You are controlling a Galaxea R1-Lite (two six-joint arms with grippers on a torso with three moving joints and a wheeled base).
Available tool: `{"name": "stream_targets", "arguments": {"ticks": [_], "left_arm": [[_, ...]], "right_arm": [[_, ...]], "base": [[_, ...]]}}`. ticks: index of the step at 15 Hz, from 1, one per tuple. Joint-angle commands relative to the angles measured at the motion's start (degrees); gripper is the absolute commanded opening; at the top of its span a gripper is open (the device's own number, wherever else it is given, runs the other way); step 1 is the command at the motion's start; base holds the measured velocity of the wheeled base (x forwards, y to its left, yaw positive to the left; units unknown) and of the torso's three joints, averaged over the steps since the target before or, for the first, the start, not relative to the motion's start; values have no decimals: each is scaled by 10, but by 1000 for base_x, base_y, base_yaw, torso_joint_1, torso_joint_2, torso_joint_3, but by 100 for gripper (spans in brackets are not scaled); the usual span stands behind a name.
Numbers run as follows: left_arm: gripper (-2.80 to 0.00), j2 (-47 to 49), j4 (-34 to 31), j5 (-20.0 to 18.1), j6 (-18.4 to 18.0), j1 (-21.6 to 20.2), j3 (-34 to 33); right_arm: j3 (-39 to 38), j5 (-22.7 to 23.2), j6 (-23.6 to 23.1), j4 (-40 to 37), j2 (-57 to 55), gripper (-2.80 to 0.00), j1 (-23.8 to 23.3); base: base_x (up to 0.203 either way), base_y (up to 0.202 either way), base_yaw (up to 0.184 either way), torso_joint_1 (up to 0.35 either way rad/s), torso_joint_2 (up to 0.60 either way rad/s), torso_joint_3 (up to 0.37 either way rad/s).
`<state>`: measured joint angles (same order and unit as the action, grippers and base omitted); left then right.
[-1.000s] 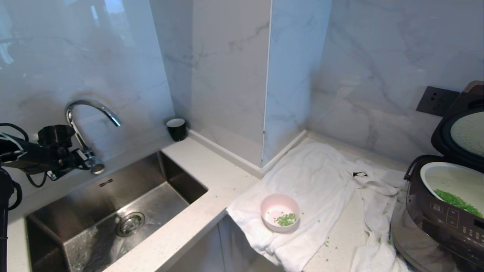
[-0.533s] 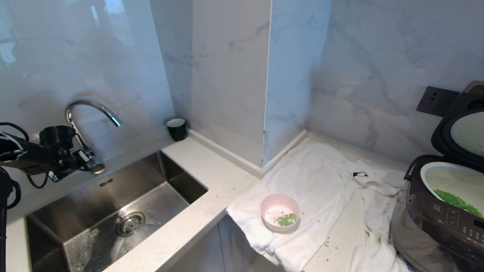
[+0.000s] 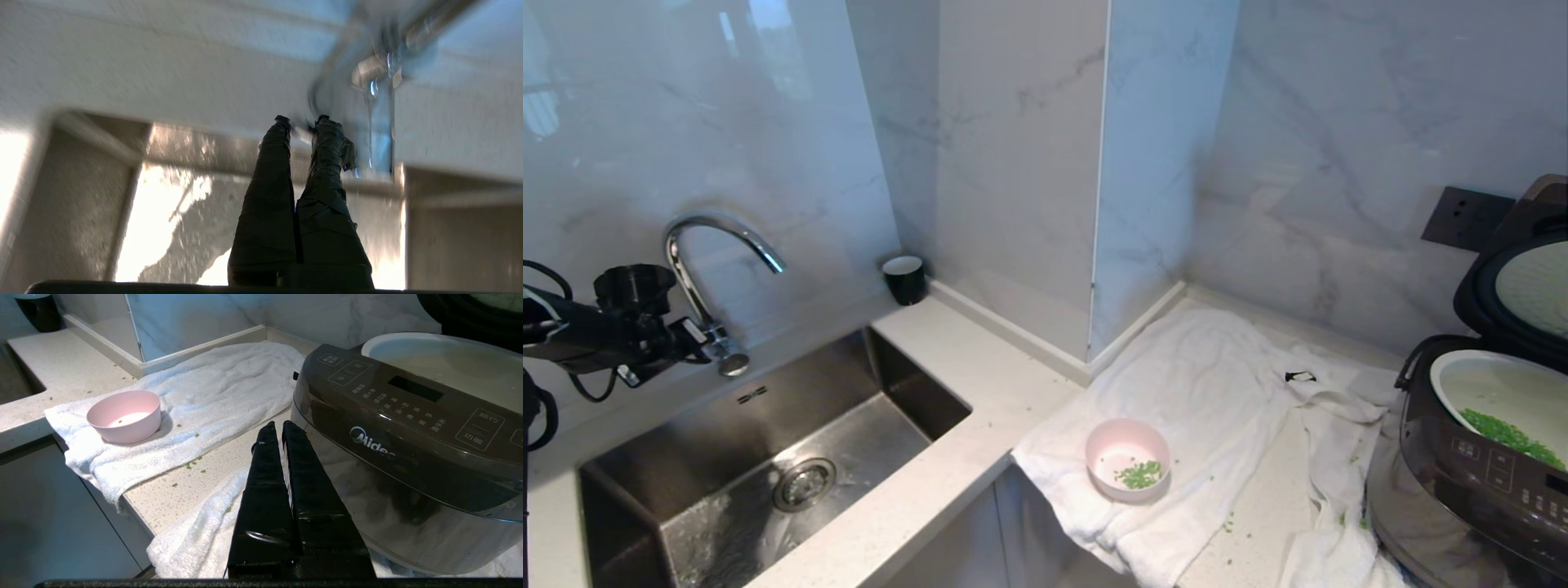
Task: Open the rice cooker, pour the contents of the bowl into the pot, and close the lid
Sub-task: Turn on the tap
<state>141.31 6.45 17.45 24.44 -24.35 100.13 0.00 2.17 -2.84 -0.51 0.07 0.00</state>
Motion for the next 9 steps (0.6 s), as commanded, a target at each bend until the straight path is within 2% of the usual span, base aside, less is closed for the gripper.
{"name": "stream_targets", "arguments": {"ticks": [1,3,4,9], "left_arm": [[-280,1,0,1,1,-5,6],[-280,6,-1,2,-2,-4,4],[0,10,-1,4,-2,-3,4],[0,31,4,12,2,5,32]], "right_arm": [[0,0,-1,0,-1,-280,0],[0,0,-1,0,-1,-280,1],[0,0,-1,0,-1,-280,0],[0,0,-1,0,-1,-280,0]], "base": [[0,0,0,0,0,0],[0,0,0,0,0,0],[0,0,0,0,0,0],[0,0,0,0,0,0]]}}
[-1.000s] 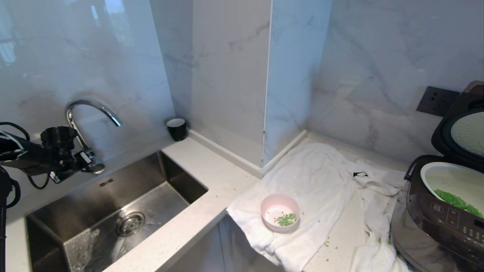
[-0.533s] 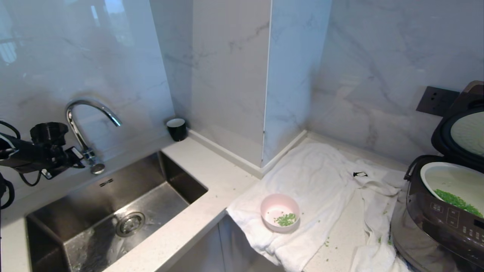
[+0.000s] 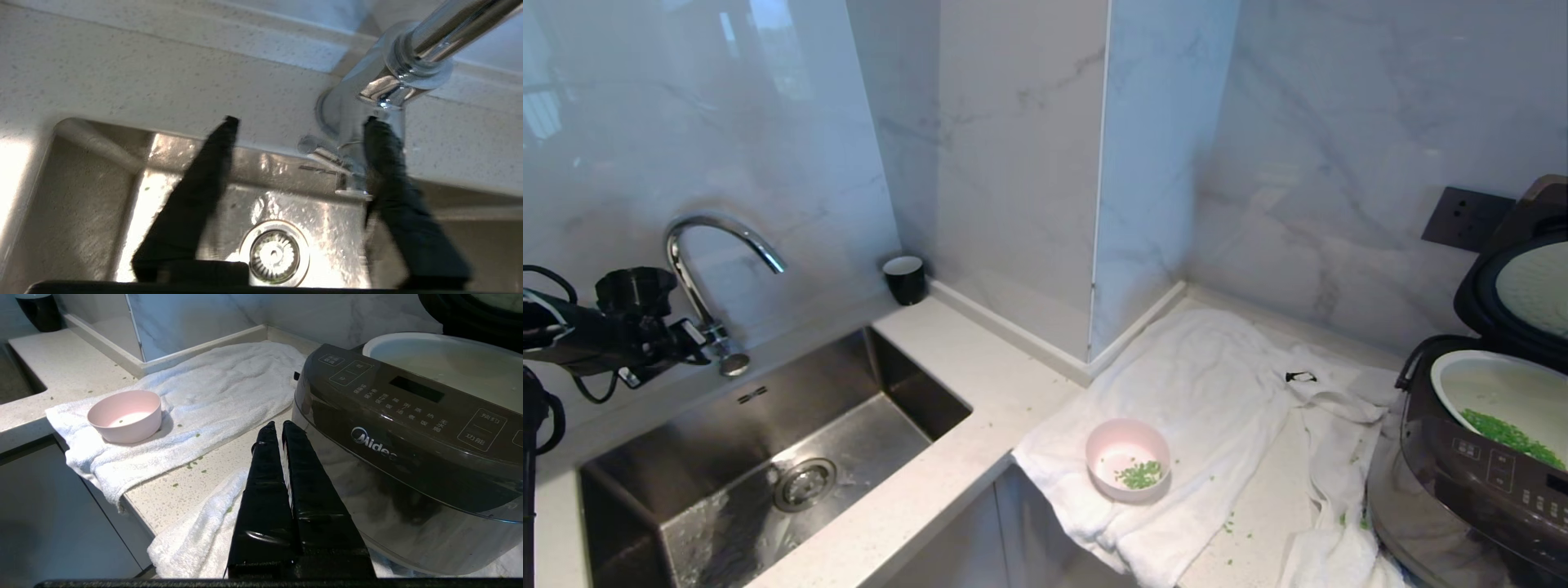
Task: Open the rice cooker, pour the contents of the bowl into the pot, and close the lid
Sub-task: Turn on the tap
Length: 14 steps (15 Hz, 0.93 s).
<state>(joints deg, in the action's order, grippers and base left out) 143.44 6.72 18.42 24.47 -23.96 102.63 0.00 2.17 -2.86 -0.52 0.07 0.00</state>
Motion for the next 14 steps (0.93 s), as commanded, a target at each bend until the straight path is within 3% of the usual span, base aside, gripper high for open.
{"name": "stream_targets", "arguments": {"ticks": [1,5,8,9,10,14], "left_arm": [[0,15,1,5,1,3,15],[0,50,2,13,2,10,45],[0,80,1,50,3,9,82],[-64,80,2,50,3,8,83],[-280,79,2,50,3,8,82],[-280,80,2,51,10,8,83]], "right_arm": [[0,0,0,0,-1,-280,0],[0,0,0,0,-1,-280,0],[0,0,0,0,-1,-280,0],[0,0,0,0,-1,-280,0],[0,0,0,0,-1,-280,0],[0,0,0,0,-1,-280,0]], "base": [[0,0,0,0,0,0],[0,0,0,0,0,0],[0,0,0,0,0,0],[0,0,0,0,0,0],[0,0,0,0,0,0],[0,0,0,0,0,0]]}}
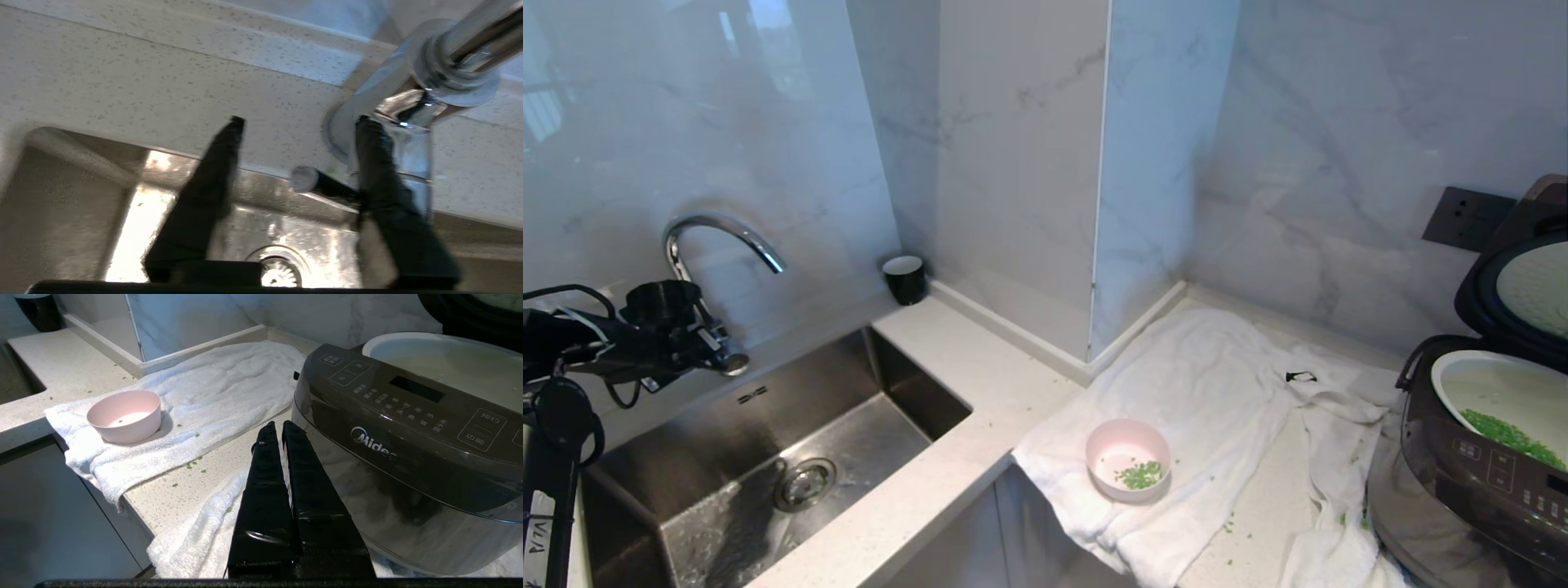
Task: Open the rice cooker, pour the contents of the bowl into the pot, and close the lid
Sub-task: Turn on the tap
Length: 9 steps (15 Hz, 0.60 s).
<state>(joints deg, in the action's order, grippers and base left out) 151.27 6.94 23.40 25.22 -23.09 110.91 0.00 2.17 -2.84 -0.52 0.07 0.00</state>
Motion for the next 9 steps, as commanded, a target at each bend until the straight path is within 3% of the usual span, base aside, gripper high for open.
{"name": "stream_targets", "arguments": {"ticks": [1,9], "left_arm": [[-280,0,0,2,4,1,-1],[-280,-9,-1,2,4,1,-22]], "right_arm": [[0,0,-1,0,-1,-280,0],[0,0,-1,0,-1,-280,0]], "base": [[0,0,0,0,0,0],[0,0,0,0,0,0]]}}
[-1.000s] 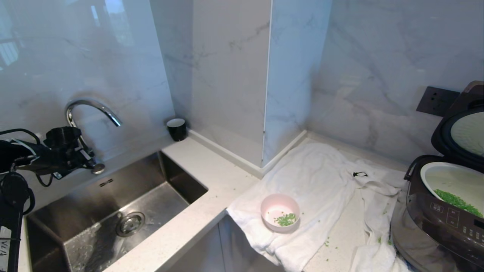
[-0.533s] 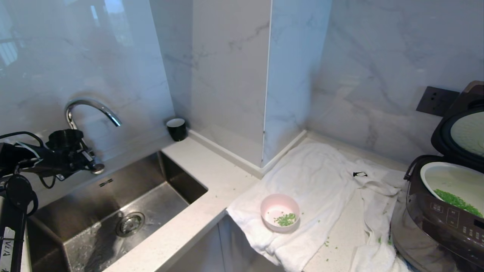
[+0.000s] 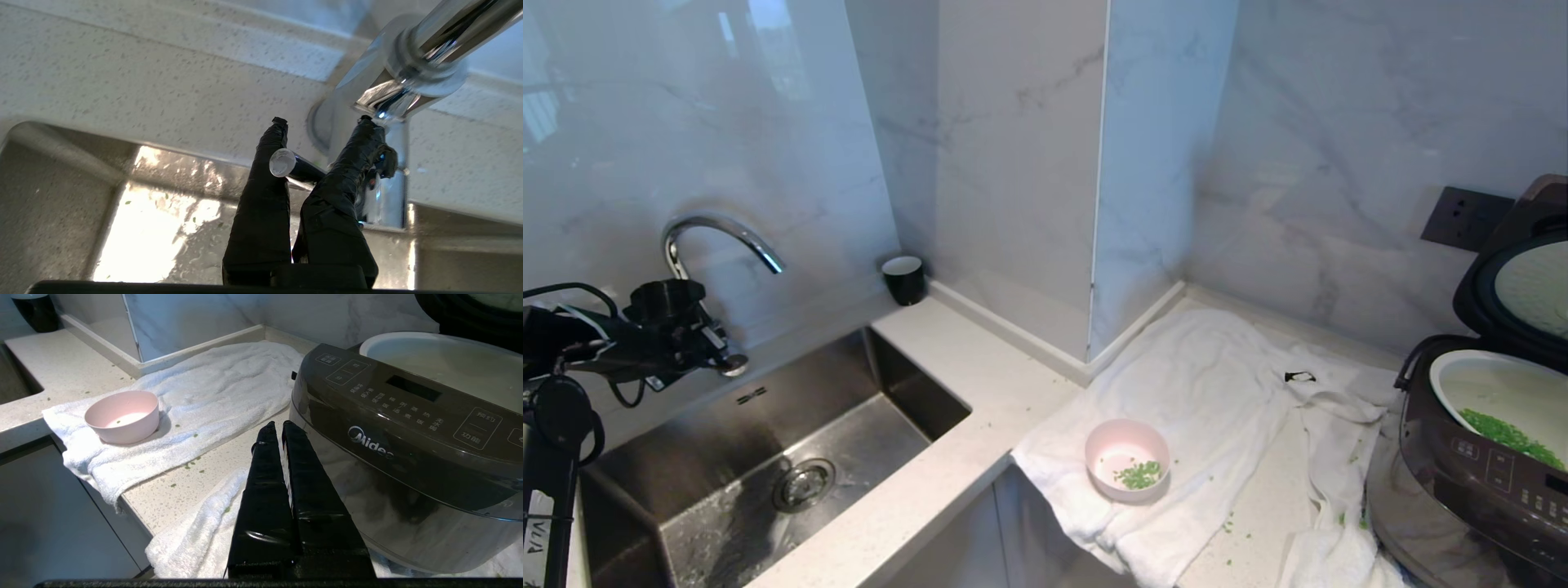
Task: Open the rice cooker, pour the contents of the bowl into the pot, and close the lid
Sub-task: Turn on the tap
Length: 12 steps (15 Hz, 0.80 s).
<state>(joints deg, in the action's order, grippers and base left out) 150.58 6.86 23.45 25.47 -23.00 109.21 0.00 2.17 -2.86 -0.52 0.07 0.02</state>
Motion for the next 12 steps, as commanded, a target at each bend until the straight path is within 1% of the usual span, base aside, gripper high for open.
{"name": "stream_targets", "arguments": {"ticks": [1,12], "left_arm": [[-280,-7,0,1,3,1,-10],[-280,-18,-2,1,3,5,-19]], "right_arm": [[0,0,0,0,-1,-280,0],[0,0,0,0,-1,-280,0]], "base": [[0,0,0,0,0,0],[0,0,0,0,0,0]]}}
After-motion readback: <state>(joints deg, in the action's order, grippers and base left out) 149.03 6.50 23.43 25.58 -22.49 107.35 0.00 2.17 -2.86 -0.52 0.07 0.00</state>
